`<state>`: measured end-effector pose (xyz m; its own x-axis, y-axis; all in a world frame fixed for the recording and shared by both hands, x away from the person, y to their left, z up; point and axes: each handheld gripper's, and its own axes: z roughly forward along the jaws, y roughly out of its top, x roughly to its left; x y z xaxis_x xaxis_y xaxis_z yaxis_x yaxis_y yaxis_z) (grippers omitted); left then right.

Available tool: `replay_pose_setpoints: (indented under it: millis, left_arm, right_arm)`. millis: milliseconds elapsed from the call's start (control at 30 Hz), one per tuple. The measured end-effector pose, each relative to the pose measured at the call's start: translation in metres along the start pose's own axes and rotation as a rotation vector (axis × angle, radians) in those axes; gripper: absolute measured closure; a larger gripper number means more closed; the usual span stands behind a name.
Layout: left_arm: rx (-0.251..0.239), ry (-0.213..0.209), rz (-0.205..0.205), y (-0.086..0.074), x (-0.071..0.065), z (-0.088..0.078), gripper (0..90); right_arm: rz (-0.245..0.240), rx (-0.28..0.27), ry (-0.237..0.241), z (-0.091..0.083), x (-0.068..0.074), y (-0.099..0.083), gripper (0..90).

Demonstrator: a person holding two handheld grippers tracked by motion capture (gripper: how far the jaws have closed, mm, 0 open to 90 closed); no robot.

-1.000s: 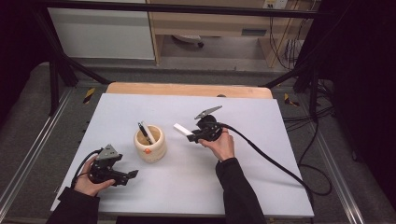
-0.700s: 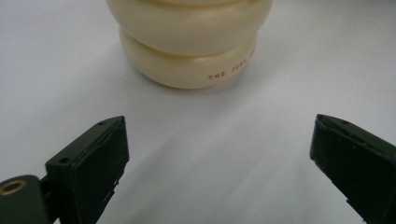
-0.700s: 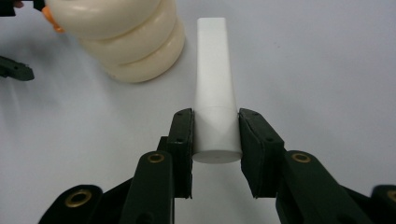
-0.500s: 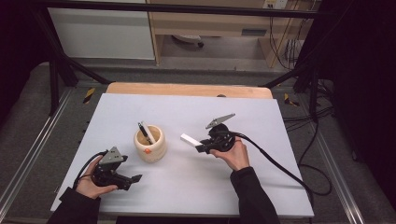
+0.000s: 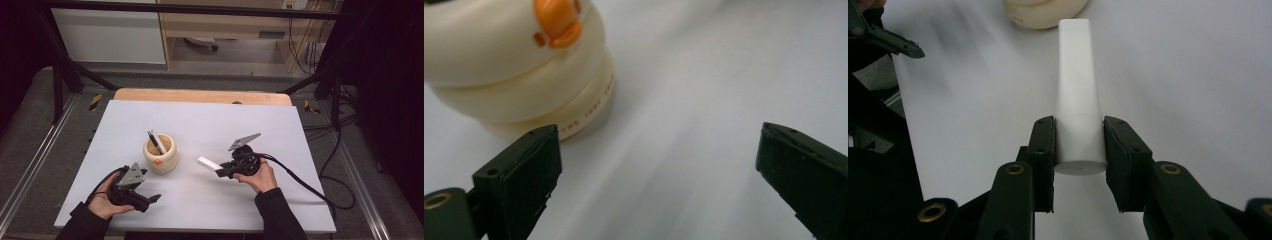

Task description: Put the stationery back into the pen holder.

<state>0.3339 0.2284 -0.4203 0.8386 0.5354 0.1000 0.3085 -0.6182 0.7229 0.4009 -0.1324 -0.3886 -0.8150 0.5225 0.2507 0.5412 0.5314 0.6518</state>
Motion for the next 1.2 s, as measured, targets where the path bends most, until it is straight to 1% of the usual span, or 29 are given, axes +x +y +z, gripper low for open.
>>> replay_pose_setpoints:
  millis: [133,267,367,533,767,867,1033,1200]
  left_arm:
    - [0.0,0.004,0.064,0.01,-0.012,0.004,4.7]
    - [-0.005,0.005,0.133,0.02,-0.022,0.009,4.7]
    - [0.004,0.009,0.178,0.027,-0.028,0.015,4.7]
    - [0.022,0.024,0.24,0.038,-0.034,0.027,4.7]
    - [0.009,0.063,0.355,0.051,-0.043,0.038,4.7]
    - [0.012,0.076,0.408,0.056,-0.046,0.042,4.9]
    - [-0.005,0.103,0.498,0.063,-0.052,0.048,5.6]
    - [-0.021,0.126,0.576,0.069,-0.057,0.055,5.8]
  right_arm:
    - [0.014,0.0,0.023,-0.001,0.002,-0.01,67.4]
    - [0.017,0.002,0.04,-0.002,0.004,-0.018,67.5]
    - [0.021,-0.003,0.054,-0.002,0.007,-0.022,67.4]
    - [0.021,0.001,0.071,-0.001,0.012,-0.025,67.4]
    - [0.016,0.015,0.081,0.002,0.014,-0.027,67.4]
    - [0.02,0.023,0.08,0.003,0.014,-0.027,67.4]
    - [0.025,0.021,0.087,0.003,0.014,-0.027,67.4]
    - [0.034,0.019,0.089,0.002,0.015,-0.026,67.4]
